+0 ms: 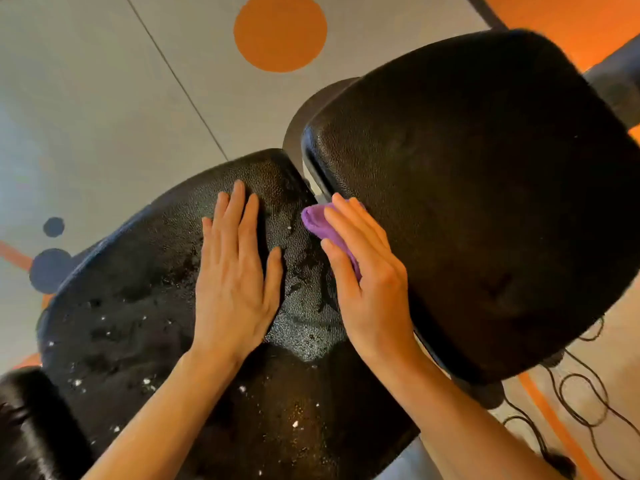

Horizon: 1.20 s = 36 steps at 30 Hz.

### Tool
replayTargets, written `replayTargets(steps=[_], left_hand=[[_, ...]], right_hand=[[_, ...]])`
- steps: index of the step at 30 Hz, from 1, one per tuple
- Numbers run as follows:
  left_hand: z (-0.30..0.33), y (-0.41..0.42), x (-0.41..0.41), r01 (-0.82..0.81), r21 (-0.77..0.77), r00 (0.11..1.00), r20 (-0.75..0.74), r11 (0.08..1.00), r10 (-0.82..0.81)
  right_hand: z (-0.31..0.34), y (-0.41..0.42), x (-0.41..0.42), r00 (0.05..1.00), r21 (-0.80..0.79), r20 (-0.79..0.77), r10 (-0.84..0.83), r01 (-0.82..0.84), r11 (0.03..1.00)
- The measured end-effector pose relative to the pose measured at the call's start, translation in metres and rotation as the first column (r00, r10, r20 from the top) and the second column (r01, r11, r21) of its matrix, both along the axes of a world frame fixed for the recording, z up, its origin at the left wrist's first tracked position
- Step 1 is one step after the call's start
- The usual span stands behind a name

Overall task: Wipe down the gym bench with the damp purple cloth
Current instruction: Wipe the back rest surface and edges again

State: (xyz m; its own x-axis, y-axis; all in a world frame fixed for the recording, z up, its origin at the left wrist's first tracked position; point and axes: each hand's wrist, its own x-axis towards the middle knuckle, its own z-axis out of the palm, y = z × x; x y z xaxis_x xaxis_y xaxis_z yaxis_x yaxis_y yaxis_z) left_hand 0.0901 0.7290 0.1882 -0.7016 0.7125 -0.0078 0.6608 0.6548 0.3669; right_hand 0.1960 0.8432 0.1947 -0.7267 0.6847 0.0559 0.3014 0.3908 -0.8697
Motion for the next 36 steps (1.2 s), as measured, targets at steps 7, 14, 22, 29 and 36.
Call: replayTargets(steps=[7,14,22,29,36], left_hand=[[-0.005,-0.003,-0.017,-0.055,-0.080,0.998,-0.003,0.995,0.055],[-0.011,-0.002,-0.016,-0.083,-0.063,0.996,0.011,0.995,0.084],[-0.015,-0.003,-0.018,-0.074,-0.116,0.997,0.004,0.991,0.075],[-0.013,-0.001,-0.017,-0.079,-0.080,0.997,-0.007,0.994,0.079],[-0.014,0.001,-0.016,-0.076,-0.074,0.997,-0.028,0.994,0.074]], right_hand=[[-0.001,0.000,-0.054,0.994,-0.197,0.100,-0.047,0.066,0.978],[0.001,-0.008,-0.080,0.947,-0.042,0.311,0.087,-0.078,0.996],[-0.002,0.003,-0.126,0.900,0.094,0.432,0.051,-0.101,0.990],[-0.010,-0.004,-0.060,0.887,0.109,0.461,0.043,-0.105,0.988],[0.002,-0.021,-0.047,0.843,0.052,0.537,-0.038,0.012,0.999]])
